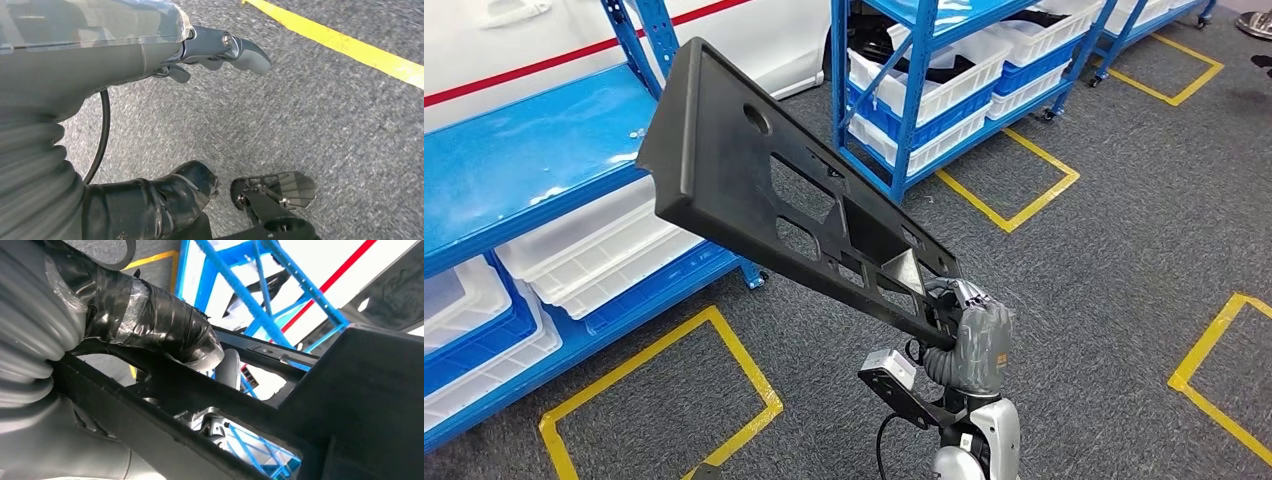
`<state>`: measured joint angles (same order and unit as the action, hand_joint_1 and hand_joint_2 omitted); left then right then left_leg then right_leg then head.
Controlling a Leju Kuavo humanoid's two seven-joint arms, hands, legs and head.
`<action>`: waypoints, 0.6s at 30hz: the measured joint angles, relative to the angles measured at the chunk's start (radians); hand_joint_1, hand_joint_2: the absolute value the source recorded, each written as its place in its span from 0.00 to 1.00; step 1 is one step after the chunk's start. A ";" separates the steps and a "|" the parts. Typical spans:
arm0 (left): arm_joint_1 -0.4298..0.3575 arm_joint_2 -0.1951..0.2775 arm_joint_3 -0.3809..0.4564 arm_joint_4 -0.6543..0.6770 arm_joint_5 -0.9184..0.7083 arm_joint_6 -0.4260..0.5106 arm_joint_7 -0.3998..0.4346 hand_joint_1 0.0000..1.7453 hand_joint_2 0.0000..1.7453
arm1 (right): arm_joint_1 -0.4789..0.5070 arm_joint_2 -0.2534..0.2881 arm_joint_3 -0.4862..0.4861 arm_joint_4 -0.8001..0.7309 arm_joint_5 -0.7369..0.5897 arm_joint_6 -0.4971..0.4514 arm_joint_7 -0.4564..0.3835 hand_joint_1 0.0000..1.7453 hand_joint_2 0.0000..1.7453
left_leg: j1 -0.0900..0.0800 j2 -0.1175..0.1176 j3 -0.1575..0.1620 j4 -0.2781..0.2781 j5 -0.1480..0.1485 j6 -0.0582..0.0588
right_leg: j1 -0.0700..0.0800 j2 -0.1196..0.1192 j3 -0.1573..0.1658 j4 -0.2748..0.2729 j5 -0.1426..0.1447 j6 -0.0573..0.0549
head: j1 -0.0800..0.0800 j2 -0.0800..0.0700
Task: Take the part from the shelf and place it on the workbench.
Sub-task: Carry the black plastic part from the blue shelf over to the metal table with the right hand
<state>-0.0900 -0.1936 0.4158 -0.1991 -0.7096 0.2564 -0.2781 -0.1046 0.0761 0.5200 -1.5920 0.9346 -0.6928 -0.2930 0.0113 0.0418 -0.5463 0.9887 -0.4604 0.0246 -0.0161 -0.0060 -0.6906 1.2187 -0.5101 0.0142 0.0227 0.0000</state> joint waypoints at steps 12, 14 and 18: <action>-0.001 -0.002 0.001 0.000 0.000 0.000 0.000 0.00 1.00 | -0.001 -0.002 0.000 -0.003 -0.002 0.000 0.000 0.98 1.00 | 0.001 -0.031 -0.114 0.280 -0.160 -0.051 | 0.006 0.029 0.077 -0.178 0.064 -0.053 | -0.001 0.000; 0.001 -0.002 0.001 0.000 0.000 0.001 0.000 0.00 1.00 | 0.001 -0.002 0.000 -0.003 -0.003 0.000 0.000 0.98 1.00 | 0.001 -0.034 -0.123 0.296 -0.141 -0.048 | 0.008 0.052 0.077 -0.177 0.064 -0.054 | -0.001 0.000; 0.001 -0.001 0.003 0.000 -0.001 0.001 0.000 0.00 1.00 | 0.000 -0.002 0.000 -0.003 -0.004 0.000 0.000 0.98 1.00 | 0.002 -0.105 -0.012 0.053 -0.027 -0.028 | 0.007 0.097 0.074 -0.172 0.068 -0.047 | -0.002 0.000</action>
<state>-0.0886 -0.1949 0.4185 -0.1991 -0.7103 0.2577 -0.2781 -0.1044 0.0741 0.5200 -1.5950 0.9311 -0.6925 -0.2928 0.0128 -0.0628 -0.5583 1.0413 -0.4871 -0.0030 -0.0092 0.0908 -0.6169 1.0470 -0.4425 -0.0325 0.0211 0.0000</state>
